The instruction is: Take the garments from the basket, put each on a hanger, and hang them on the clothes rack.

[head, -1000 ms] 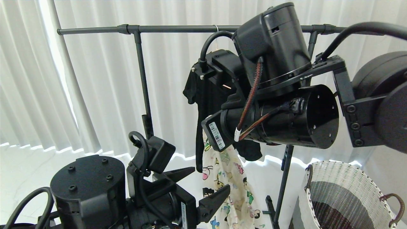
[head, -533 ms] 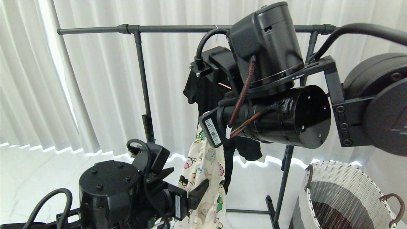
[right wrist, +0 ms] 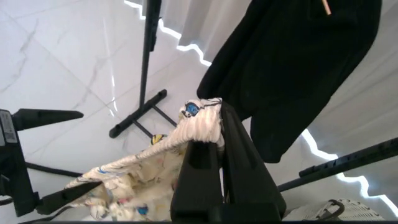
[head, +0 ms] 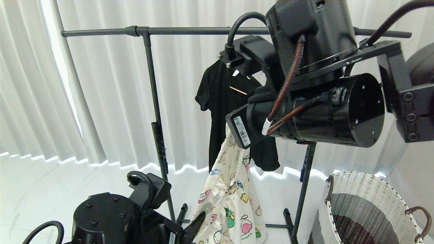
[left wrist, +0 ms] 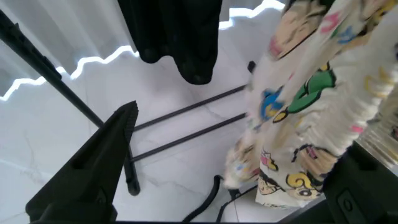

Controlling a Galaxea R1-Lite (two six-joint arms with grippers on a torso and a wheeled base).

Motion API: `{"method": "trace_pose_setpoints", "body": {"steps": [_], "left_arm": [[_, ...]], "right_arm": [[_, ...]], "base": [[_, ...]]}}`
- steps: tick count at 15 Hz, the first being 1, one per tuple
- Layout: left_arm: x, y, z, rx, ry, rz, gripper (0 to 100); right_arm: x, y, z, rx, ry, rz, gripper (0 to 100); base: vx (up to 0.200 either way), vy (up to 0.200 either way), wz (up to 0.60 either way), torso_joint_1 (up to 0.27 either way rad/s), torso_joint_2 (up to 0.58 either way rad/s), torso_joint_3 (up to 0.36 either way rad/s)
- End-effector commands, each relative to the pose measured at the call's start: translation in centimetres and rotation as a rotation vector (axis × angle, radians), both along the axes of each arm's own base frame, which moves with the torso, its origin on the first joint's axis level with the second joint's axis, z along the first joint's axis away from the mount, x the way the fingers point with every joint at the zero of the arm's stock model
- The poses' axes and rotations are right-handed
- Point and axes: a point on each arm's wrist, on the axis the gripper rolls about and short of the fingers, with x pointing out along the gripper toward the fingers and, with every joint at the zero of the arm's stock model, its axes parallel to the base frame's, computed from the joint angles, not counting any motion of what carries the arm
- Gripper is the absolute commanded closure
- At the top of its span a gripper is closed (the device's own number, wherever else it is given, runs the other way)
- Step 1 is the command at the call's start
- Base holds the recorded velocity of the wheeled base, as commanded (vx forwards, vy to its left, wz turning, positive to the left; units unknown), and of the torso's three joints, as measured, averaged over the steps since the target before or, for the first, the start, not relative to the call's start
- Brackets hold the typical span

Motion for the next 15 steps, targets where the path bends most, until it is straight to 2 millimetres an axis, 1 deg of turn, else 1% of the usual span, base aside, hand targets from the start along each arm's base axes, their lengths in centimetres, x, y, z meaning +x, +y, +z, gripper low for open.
{"method": "trace_pose_setpoints", "body": {"steps": [1, 3, 4, 6, 8, 9, 10, 11, 13, 15], "left_arm": [[-0.1, 0.1, 0.1, -0.002, -0.002, 0.0, 0], [-0.3, 0.3, -0.1, 0.007, 0.003, -0.001, 0], [-0.5, 0.4, -0.2, 0.01, 0.005, 0.0, 100], [-0.6, 0.6, -0.1, 0.006, 0.0, 0.001, 100], [-1.3, 1.3, -0.3, 0.075, -0.036, 0.029, 100], [-1.7, 1.7, -0.2, 0.101, -0.057, 0.017, 100], [-2.1, 2.1, 0.4, 0.104, -0.096, 0.002, 100], [-2.3, 2.3, 1.4, 0.079, -0.142, -0.004, 100], [-1.8, 2.0, 3.2, 0.047, -0.176, 0.008, 100], [-0.9, 1.2, 6.6, 0.049, -0.159, 0.008, 100]], "right_arm": [[-0.3, -0.6, 0.7, 0.014, -0.012, -0.001, 100], [-0.2, -1.0, 0.8, 0.015, -0.015, -0.011, 100], [0.0, -1.2, 0.8, 0.012, -0.017, -0.024, 100], [0.4, -1.8, 0.7, 0.004, -0.016, -0.049, 100], [0.9, -3.2, 0.4, -0.01, -0.009, -0.087, 100], [1.1, -4.0, 0.3, -0.021, -0.008, -0.111, 100], [1.2, -4.9, -0.2, -0.042, -0.006, -0.147, 100], [1.1, -5.9, -0.6, -0.063, 0.0, -0.173, 100], [0.0, -7.9, -1.3, -0.089, 0.014, -0.186, 100], [-1.2, -9.7, -1.9, -0.107, 0.025, -0.185, 100]], "base": [[0.0, 0.0, 0.0, 0.0, 0.0, 0.0], [0.0, 0.0, 0.0, 0.0, 0.0, 0.0], [0.0, 0.0, 0.0, 0.0, 0.0, 0.0], [0.0, 0.0, 0.0, 0.0, 0.0, 0.0], [0.0, 0.0, 0.0, 0.0, 0.0, 0.0], [0.0, 0.0, 0.0, 0.0, 0.0, 0.0], [0.0, 0.0, 0.0, 0.0, 0.0, 0.0], [0.0, 0.0, 0.0, 0.0, 0.0, 0.0], [0.0, 0.0, 0.0, 0.0, 0.0, 0.0], [0.0, 0.0, 0.0, 0.0, 0.0, 0.0]]}}
